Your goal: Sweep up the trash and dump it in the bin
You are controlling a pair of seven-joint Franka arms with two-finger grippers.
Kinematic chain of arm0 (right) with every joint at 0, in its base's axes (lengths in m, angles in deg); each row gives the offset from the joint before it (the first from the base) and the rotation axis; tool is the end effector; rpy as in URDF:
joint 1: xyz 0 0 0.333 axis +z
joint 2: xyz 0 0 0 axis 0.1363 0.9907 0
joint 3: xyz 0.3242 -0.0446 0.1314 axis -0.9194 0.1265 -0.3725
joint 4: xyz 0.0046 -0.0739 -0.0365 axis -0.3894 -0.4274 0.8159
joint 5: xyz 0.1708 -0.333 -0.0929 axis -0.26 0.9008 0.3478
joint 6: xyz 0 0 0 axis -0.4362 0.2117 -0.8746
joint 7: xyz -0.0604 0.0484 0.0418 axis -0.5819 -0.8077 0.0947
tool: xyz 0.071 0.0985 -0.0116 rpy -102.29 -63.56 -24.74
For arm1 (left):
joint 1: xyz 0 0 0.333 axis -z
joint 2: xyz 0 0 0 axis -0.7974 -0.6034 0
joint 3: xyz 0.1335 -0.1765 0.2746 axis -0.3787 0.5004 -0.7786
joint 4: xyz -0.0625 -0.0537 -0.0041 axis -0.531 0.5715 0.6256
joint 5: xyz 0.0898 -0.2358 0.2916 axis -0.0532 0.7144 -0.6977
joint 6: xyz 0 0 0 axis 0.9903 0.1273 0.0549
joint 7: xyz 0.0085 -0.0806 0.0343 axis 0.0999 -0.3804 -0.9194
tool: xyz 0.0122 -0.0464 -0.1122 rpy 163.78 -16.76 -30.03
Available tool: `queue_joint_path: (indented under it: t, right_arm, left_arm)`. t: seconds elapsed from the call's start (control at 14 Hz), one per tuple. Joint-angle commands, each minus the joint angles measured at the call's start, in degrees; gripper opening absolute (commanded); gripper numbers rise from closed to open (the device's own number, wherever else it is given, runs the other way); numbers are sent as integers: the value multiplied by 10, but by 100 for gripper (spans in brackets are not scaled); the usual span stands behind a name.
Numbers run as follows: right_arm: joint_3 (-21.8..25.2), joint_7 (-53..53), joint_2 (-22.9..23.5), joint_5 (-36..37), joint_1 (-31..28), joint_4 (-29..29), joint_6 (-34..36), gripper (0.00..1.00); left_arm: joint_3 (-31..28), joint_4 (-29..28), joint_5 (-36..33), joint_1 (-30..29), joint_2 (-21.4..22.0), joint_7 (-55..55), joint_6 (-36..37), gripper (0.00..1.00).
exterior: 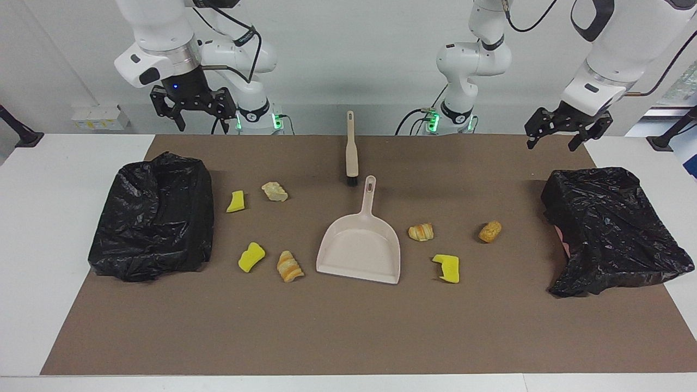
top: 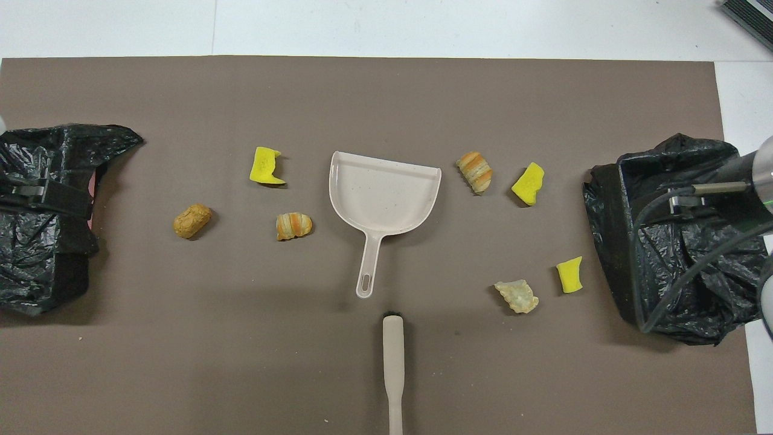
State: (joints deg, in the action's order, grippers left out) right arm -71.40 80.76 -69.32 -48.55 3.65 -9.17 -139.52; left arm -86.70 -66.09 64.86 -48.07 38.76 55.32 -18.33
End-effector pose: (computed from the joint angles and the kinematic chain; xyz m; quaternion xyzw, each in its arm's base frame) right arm 0.5235 0.0483 0.6759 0.9995 -0.0104 -0.0209 0.0223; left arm 0.5408 -0.0332 0.6483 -0.9974 0.0701 0.0191 0.0032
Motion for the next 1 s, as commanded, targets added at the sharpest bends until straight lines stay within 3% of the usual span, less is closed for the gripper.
queue_joint_path:
  t: [0.0,0.5,0.93]
  right_arm:
    - [-3,22,-12,-14,-10,-16,-15,100]
    - [-8,4,1,-12,4,-20,-58,100]
    - [-8,-156,89,-1,115,-19,-155,100]
  left_arm:
    - [2,-38,9,1,5,8,-48,100]
    - [9,-186,31,70,15,7,-163,100]
    - [9,-365,41,193,53,-64,-286,100]
